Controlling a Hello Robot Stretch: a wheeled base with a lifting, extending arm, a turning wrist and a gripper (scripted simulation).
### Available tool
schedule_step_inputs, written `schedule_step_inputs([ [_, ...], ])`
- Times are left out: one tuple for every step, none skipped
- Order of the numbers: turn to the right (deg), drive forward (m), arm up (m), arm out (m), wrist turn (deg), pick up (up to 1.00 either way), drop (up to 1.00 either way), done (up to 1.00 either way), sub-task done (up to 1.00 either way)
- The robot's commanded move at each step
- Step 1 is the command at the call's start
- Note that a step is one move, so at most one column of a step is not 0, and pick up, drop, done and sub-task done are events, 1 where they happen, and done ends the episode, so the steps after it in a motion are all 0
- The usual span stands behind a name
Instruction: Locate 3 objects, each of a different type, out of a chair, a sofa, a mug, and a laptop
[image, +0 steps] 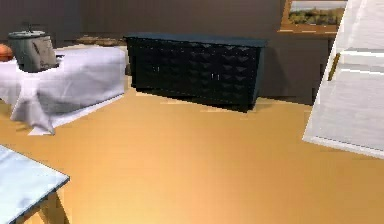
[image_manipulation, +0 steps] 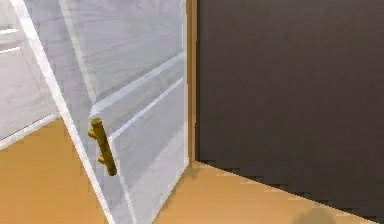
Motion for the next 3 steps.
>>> schedule_step_inputs([
  [0.0,0.80,0.00,0.00,0.0,0.00,0.00,0.00,0.00],
  [18.0,0.00,0.00,0.00,0.0,0.00,0.00,0.00,0.00],
  [0.0,0.05,0.00,0.00,0.0,0.00,0.00,0.00,0.00],
])
